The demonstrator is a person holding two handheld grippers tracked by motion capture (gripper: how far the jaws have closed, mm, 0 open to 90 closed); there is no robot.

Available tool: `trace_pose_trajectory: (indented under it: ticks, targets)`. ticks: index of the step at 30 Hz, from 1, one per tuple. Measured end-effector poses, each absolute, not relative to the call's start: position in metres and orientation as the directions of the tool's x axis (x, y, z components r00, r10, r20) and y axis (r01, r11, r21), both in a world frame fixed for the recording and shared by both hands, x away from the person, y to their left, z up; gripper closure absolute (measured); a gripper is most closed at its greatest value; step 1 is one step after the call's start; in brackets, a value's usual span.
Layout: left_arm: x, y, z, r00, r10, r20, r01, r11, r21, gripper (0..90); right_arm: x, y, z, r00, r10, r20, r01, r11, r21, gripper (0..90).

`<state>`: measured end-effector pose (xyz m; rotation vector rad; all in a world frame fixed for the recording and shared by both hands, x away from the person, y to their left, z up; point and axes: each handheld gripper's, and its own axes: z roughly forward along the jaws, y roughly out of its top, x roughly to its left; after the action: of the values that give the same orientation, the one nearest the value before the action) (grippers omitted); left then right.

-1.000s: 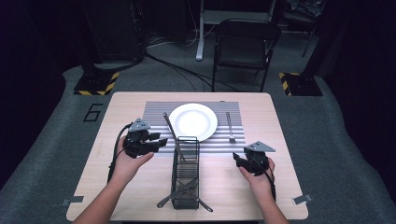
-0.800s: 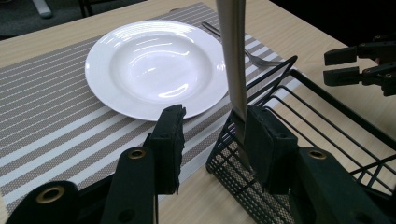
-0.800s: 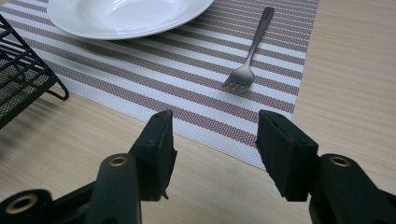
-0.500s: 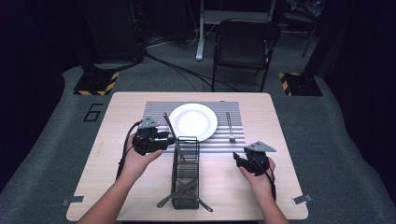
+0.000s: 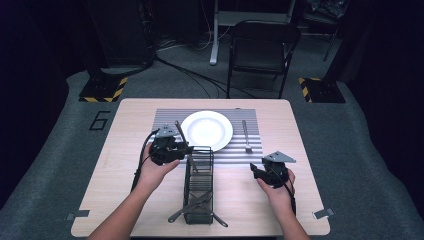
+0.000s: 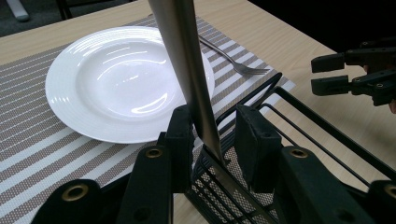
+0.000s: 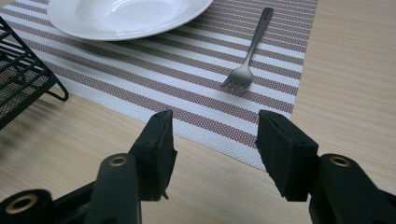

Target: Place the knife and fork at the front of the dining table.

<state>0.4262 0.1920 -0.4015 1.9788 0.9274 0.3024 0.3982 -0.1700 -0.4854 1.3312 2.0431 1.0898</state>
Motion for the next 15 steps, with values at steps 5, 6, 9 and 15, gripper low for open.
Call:
trace_pose_trajectory:
  ticks: [5, 6, 9, 15]
  targets:
    - [0.4269, 0.1921, -0.4023, 0.683, 0.716, -0.146, 0.492, -0.303, 0.816, 70.3, 0.3984, -0.1711, -0.4856, -0.419, 0.907, 0.042, 0.538, 0.210, 0.816, 45.8]
    - [0.4269, 0.1923, -0.4025, 0.682, 0.716, -0.145, 0.490, -0.301, 0.818, 70.5, 0.3983, -0.1712, -0.4857, -0.417, 0.908, 0.044, 0.540, 0.208, 0.815, 45.8]
    - [0.4262, 0.1939, -0.4027, 0.684, 0.714, -0.150, 0.488, -0.295, 0.821, 73.4, 0.3986, -0.1717, -0.4860, -0.414, 0.909, 0.049, 0.543, 0.204, 0.814, 45.8]
    - [0.4221, 0.1923, -0.4017, 0.682, 0.720, -0.128, 0.479, -0.307, 0.823, 78.2, 0.3993, -0.1719, -0.4865, -0.414, 0.909, 0.046, 0.543, 0.206, 0.814, 45.9]
